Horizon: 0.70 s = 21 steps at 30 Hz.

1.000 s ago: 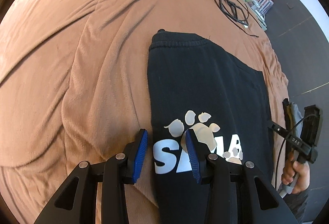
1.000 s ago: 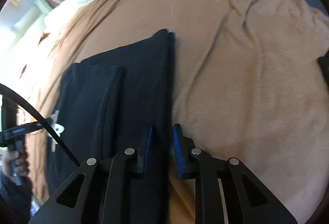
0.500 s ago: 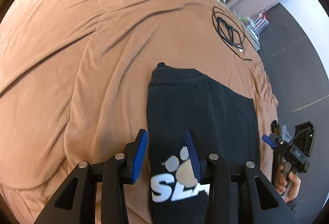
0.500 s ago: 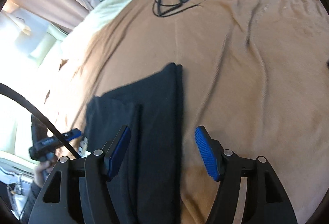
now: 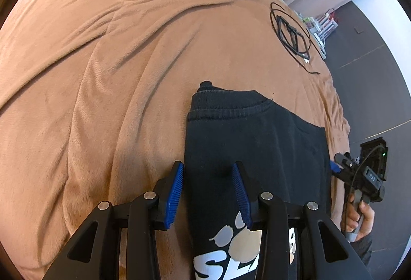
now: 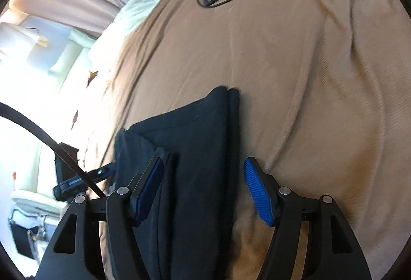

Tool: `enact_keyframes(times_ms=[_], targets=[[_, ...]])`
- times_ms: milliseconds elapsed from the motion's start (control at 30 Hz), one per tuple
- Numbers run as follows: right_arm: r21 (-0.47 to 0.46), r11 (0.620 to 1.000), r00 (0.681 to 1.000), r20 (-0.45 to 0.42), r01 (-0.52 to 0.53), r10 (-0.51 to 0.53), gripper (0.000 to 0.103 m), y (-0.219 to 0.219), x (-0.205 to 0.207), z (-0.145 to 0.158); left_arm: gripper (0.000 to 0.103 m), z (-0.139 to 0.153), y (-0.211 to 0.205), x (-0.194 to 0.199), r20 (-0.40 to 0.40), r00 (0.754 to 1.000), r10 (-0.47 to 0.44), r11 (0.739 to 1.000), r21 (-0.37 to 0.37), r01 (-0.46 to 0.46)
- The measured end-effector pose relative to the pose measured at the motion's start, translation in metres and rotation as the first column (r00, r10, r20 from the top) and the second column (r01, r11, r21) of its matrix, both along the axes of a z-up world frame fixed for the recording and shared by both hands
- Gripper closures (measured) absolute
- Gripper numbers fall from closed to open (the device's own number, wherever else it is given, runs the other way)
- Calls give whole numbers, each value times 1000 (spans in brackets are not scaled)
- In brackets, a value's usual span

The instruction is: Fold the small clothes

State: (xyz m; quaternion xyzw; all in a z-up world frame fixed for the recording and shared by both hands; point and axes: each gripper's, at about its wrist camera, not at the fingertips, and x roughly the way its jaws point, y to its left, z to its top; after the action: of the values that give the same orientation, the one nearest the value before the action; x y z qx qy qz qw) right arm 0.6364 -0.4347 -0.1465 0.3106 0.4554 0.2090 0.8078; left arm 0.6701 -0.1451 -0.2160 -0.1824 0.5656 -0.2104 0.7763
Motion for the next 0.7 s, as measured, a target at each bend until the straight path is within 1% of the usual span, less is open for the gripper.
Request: enact_keyframes(times_ms=[67,100,233,300,367,400,533,600,667,700], targets=[[73,997,999,5,-34,34,39,-4,-5,-2,62,0,-1,1,0,1000,-6,1000,-9,6],[90,995,999,5,-51,50,40,-4,-7,-4,62,0,0,0,-2,1000,-11,1000,-19,11],[110,987,993,2,-121,121,40,-4,-13,-8,62,0,0,-2,-19,999,-38,999,-33,37],[119,984,991,2,-133,134,44,-6,-14,-10,62,0,-1,-3,-28,998,-55,998,-40,54],[127,982,990,-1,-140,141,54,-5,-6,-12,63,1,-4,-3,-20,998,-66,997,-28,66],[127,981,989,0,-146,147,56,-4,-4,-13,65,1,-4,-2,-14,998,-67,997,-27,67],[60,984,985,-2,-170,170,59,7,10,-12,70,-4,-3,7,-19,999,-38,998,-58,37],[31,985,986,-4,-168,168,64,13,15,-9,74,-7,-1,13,-24,1000,-21,997,-75,19],[-8,988,988,-21,-153,152,76,18,22,-7,78,-8,-2,17,-20,1000,-13,997,-75,12],[-19,989,989,-28,-147,146,79,21,22,-6,80,-8,-2,19,-16,1000,-11,997,-72,9]])
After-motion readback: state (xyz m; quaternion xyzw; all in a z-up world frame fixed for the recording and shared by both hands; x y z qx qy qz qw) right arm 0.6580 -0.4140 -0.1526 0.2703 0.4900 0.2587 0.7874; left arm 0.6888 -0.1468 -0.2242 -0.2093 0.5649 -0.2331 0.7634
